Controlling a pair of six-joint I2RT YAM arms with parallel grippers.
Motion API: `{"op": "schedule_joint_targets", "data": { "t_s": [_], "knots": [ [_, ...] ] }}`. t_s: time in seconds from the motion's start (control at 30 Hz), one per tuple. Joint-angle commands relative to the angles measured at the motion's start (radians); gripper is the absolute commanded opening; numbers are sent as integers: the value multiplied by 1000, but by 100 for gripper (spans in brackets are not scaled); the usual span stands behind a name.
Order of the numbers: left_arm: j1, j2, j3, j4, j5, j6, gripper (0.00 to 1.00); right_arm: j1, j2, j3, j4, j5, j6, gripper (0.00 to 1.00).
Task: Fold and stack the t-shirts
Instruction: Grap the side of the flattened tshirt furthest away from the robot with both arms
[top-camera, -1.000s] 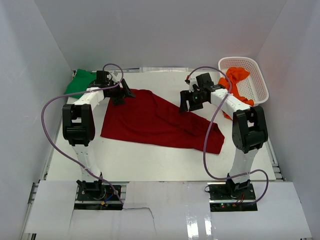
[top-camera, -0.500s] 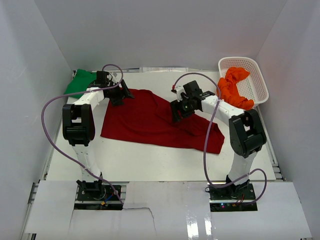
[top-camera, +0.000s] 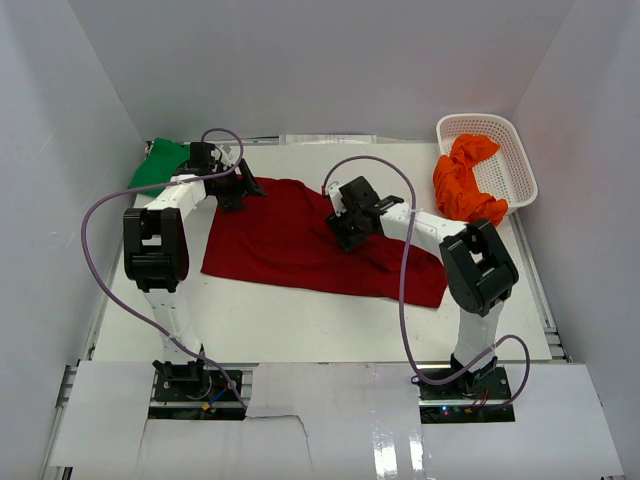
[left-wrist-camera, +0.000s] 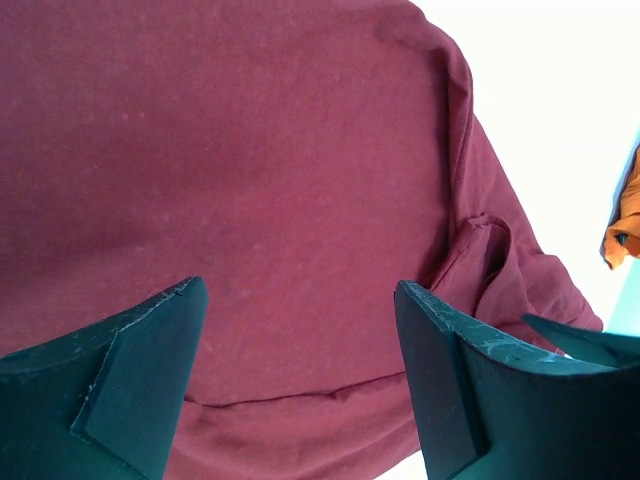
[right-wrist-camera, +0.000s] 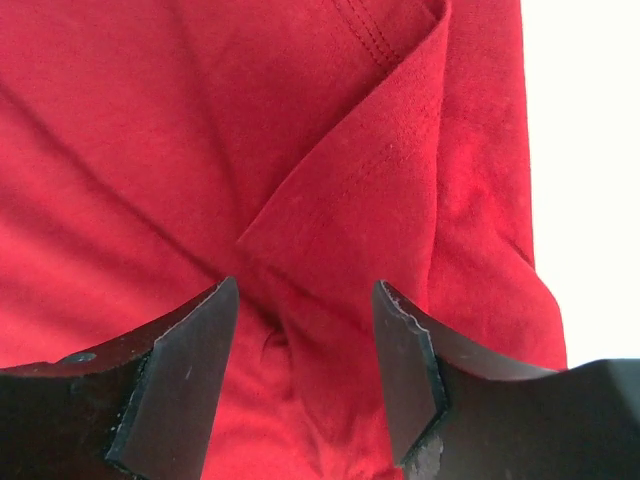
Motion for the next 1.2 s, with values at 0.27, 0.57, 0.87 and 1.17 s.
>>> {"op": "schedule_joint_targets", "data": {
  "t_s": [0.27, 0.57, 0.87, 1.17],
  "knots": [
    [13, -9, 8, 1, 11, 16, 86, 14, 110, 156, -12, 6, -22, 59],
    [25, 1, 7, 0, 12, 8, 87, 20, 138, 167, -56, -12, -11, 56],
    [25, 7, 2, -2, 18, 6, 87, 20, 124, 131, -50, 5, 4, 14],
    [25, 24, 5, -3, 27, 5, 87, -95, 92, 252, -55, 2, 8, 8]
  ]
}}
